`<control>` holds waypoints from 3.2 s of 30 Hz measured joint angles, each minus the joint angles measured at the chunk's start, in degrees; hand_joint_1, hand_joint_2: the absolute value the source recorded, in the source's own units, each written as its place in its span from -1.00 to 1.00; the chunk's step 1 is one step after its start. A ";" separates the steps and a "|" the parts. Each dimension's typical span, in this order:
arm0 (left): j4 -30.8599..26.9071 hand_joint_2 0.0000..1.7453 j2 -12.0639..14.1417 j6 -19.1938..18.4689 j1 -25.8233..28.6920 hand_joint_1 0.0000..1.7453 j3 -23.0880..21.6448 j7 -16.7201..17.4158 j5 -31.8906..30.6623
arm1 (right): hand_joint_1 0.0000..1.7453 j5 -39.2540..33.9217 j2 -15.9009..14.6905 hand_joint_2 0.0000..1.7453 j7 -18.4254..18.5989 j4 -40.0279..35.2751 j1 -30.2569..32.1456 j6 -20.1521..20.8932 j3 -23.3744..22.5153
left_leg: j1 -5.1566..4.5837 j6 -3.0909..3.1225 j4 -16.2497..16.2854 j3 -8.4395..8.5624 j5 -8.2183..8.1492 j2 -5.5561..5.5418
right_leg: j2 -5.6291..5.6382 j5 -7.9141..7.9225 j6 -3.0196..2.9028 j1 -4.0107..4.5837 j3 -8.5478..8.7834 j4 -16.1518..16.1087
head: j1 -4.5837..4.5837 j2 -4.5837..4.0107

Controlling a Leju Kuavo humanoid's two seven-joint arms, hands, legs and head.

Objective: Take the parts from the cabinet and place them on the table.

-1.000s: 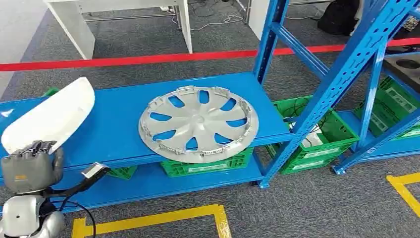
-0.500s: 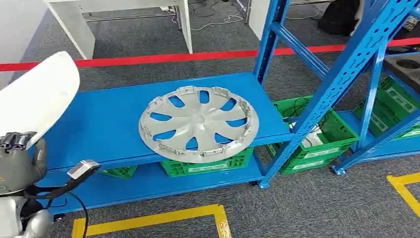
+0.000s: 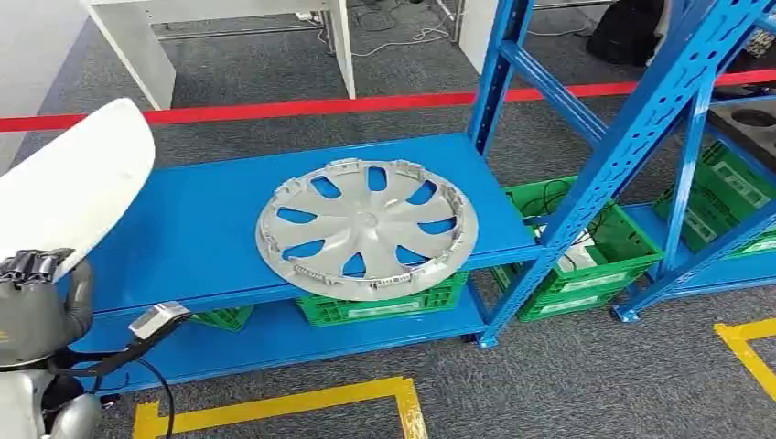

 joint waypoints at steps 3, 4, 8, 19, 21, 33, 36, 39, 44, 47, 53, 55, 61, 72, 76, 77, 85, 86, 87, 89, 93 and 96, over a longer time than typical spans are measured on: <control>0.00 1.00 0.00 0.00 0.37 1.00 0.00 0.02 0.02 | -1.00 -0.02 0.00 1.00 -0.02 0.00 -0.03 -0.02 0.09 | 0.00 0.00 0.00 0.00 0.00 0.00 | 0.00 0.00 0.00 0.00 0.00 0.00 | 0.00 0.00; 0.00 1.00 0.00 0.00 0.48 1.00 -0.02 0.02 0.02 | -1.00 0.00 0.00 1.00 -0.05 0.00 -0.03 -0.02 0.13 | 0.00 0.00 0.00 0.00 0.00 0.00 | 0.00 0.00 0.00 0.00 0.00 0.00 | 0.00 0.00; 0.00 1.00 0.18 0.00 1.29 1.00 -0.02 0.26 -0.04 | -1.00 0.31 0.00 1.00 -0.05 -0.13 -0.08 -0.20 0.35 | 0.00 0.00 -0.01 0.00 0.00 0.00 | 0.01 0.00 0.00 0.00 0.00 0.00 | 0.00 0.00; -4.13 1.00 3.10 0.02 7.39 1.00 1.77 1.25 0.00 | -1.00 1.60 0.26 1.00 0.04 -1.05 -0.53 -1.40 0.76 | 0.00 0.00 -0.02 -0.02 0.00 0.00 | -0.07 -0.02 -0.01 0.00 -0.01 0.00 | 0.00 0.00; -4.50 1.00 3.32 0.02 7.84 1.00 1.92 1.22 0.00 | -1.00 1.60 0.31 1.00 0.04 -1.16 -0.61 -1.40 0.76 | 0.00 0.00 -0.02 -0.02 0.00 0.00 | -0.06 -0.02 -0.01 0.00 0.00 0.00 | -0.02 0.00; -6.69 1.00 4.74 0.02 10.03 1.00 3.58 1.01 -0.07 | -1.00 1.55 0.74 1.00 0.33 -1.62 -0.67 -1.84 0.79 | -0.41 0.32 0.23 -0.05 -0.19 0.00 | -0.04 0.08 0.31 -0.36 0.02 -0.06 | -0.02 0.00; -6.82 1.00 5.16 0.02 10.41 1.00 4.00 0.90 -0.07 | -1.00 1.57 0.79 1.00 0.33 -1.70 -0.78 -1.92 0.79 | -0.56 0.79 0.31 -0.13 -0.15 -0.03 | -0.09 0.23 0.76 -0.48 0.10 -0.22 | -0.02 0.00; -7.17 1.00 5.33 0.04 10.47 1.00 4.22 0.90 -0.04 | -1.00 1.57 0.79 1.00 0.33 -1.73 -0.76 -2.01 0.79 | 0.25 1.89 -1.40 0.19 1.32 0.04 | 0.53 -1.65 1.31 -0.22 -0.76 1.07 | 0.07 0.00; -7.15 1.00 5.38 0.11 10.83 1.00 4.22 0.90 0.02 | -1.00 1.75 0.79 1.00 0.41 -1.77 -0.69 -2.05 0.76 | 0.28 1.96 -1.30 -0.59 1.78 -0.06 | 1.08 -7.86 1.81 -0.43 -6.96 16.48 | 0.26 0.00; -7.13 1.00 5.40 0.11 10.86 1.00 4.22 0.90 0.04 | -1.00 1.90 0.77 1.00 0.44 -1.77 -0.77 -2.05 0.77 | 0.39 1.67 -0.90 -0.71 1.92 -0.26 | 1.14 -0.61 1.62 -0.48 -0.45 4.09 | 0.24 0.00; -7.10 1.00 5.62 0.11 10.86 1.00 4.24 0.90 0.04 | -1.00 2.01 0.90 1.00 0.54 -1.88 -0.94 -2.03 0.79 | 0.31 -0.66 -0.21 -2.02 2.94 -0.78 | 1.43 0.36 -0.28 -0.54 0.74 -1.11 | 0.28 0.00; -7.08 1.00 5.81 0.11 10.87 1.00 4.26 0.90 0.06 | -1.00 2.08 0.87 1.00 0.54 -1.88 -1.11 -2.05 0.79 | 0.76 -1.72 3.24 -3.31 -1.81 -0.61 | 1.07 1.08 -1.24 -0.55 0.18 -1.11 | -0.11 0.00; -7.02 1.00 5.88 0.11 11.08 1.00 4.24 0.90 0.17 | -1.00 2.08 0.87 1.00 0.50 -1.88 -1.12 -2.34 0.79 | 1.97 -2.97 11.69 -2.26 -5.08 -0.55 | 0.21 3.61 -1.00 -0.53 -3.51 -0.48 | -0.17 0.00; -7.04 1.00 6.03 0.15 11.15 1.00 4.13 1.09 0.96 | -1.00 2.60 0.87 1.00 -0.22 -1.88 -1.42 -3.19 0.79 | 1.43 1.08 -2.29 2.24 0.11 -0.04 | 1.11 -4.69 2.17 -0.63 -8.87 10.52 | 0.02 0.00; -7.02 1.00 6.03 0.15 11.14 1.00 4.13 1.07 1.83 | -1.00 2.73 0.87 1.00 -0.29 -1.88 -1.57 -3.21 0.79 | 0.69 1.20 -1.68 -1.50 2.48 -0.07 | 1.13 -2.33 1.75 -0.36 -6.78 14.92 | 0.00 0.00; -7.02 1.00 6.03 0.15 11.09 1.00 4.13 1.05 1.99 | -1.00 2.75 0.87 1.00 -0.29 -1.88 -1.61 -3.21 0.79 | 0.54 1.17 -1.53 -2.21 2.96 -0.08 | 1.17 -0.46 1.28 -0.25 -3.79 10.90 | 0.00 0.00; -7.02 1.00 5.81 0.15 10.97 1.00 4.83 -0.59 3.21 | -1.00 2.58 1.11 1.00 -0.05 -2.12 -2.18 -3.63 0.79 | 0.62 -1.11 0.18 -4.69 2.46 -0.24 | 0.74 0.64 -1.17 0.07 3.17 -4.14 | 0.11 0.00; -7.02 1.00 5.86 0.15 10.90 1.00 5.00 -0.63 3.23 | -1.00 2.54 1.09 1.00 -0.05 -2.12 -2.20 -3.69 0.76 | 0.98 -1.53 3.39 -5.35 -1.11 -0.24 | 0.53 1.17 -1.41 0.04 2.42 -4.12 | -0.18 0.00; -7.02 1.00 5.84 0.15 10.92 1.00 5.09 -0.63 3.23 | -1.00 2.58 1.11 1.00 -0.07 -2.12 -2.20 -3.69 0.79 | 1.31 -1.95 7.84 -6.14 -4.68 -0.22 | 0.39 1.77 -1.47 0.06 1.63 -4.06 | -0.17 0.00; -7.02 1.00 5.77 0.15 10.97 1.00 5.18 -0.68 3.23 | -1.00 2.56 1.14 1.00 -0.07 -2.17 -2.20 -3.65 0.76 | 1.75 -2.56 15.48 -6.98 -7.60 -0.22 | 0.14 3.01 -1.34 0.06 0.56 -3.69 | -0.22 0.00; -7.02 1.00 5.77 0.15 10.96 1.00 5.55 -0.70 3.23 | -1.00 2.56 1.16 1.00 -0.07 -2.23 -2.23 -3.65 0.76 | 2.68 -3.51 6.21 1.63 -0.27 -0.20 | 0.01 4.61 -0.46 -0.44 -3.56 -1.52 | -0.15 0.00; -7.02 1.00 5.75 0.17 10.90 1.00 5.60 -0.72 3.23 | -1.00 2.58 1.16 1.00 -0.11 -2.23 -2.37 -3.69 0.76 | 2.34 -2.70 -2.39 6.10 -3.52 -0.42 | 0.16 5.84 0.71 -0.15 -5.24 -0.39 | 0.28 0.00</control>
